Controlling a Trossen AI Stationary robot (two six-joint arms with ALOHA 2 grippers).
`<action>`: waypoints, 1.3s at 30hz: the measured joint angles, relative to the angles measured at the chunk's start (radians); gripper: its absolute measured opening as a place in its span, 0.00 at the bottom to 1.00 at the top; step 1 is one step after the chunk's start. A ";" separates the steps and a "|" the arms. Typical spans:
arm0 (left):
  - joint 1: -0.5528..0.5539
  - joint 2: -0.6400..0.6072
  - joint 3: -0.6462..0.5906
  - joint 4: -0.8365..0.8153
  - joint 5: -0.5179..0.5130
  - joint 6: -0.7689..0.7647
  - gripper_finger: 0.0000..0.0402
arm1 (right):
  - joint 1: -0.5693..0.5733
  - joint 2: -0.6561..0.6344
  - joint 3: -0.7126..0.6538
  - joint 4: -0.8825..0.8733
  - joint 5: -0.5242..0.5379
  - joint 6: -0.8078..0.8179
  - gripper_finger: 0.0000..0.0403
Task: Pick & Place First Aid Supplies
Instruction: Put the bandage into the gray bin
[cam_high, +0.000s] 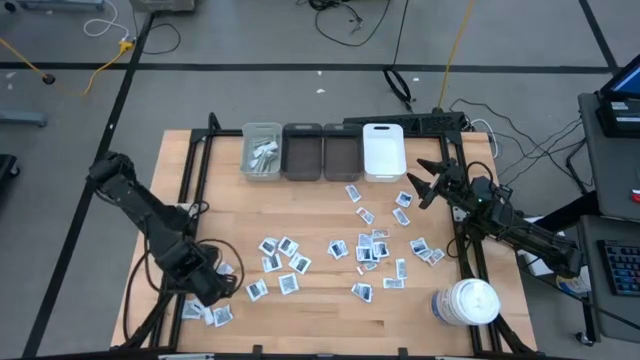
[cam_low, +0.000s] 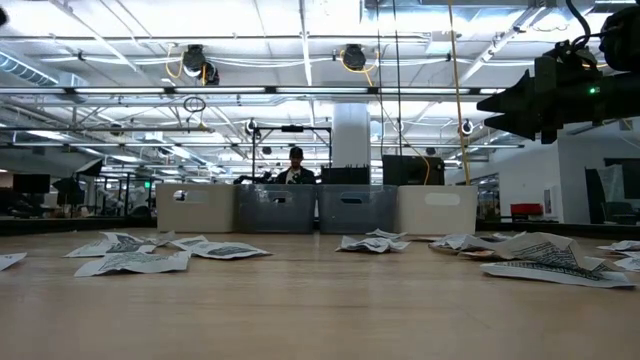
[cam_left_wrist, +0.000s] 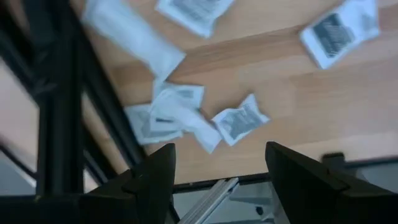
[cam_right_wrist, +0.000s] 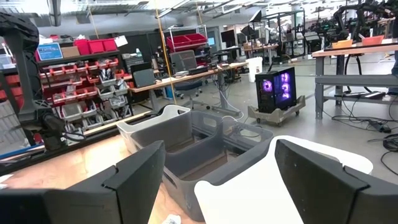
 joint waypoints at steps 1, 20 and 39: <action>-0.014 0.000 0.000 -0.001 0.000 -0.037 0.64 | 0.000 0.000 0.000 0.000 0.000 0.000 0.74; 0.039 0.157 -0.140 -0.001 0.122 0.210 0.64 | 0.000 0.000 0.000 0.000 0.000 0.000 0.74; 0.083 0.284 -0.224 0.152 0.162 0.435 0.63 | 0.000 0.000 0.000 0.000 0.000 0.000 0.74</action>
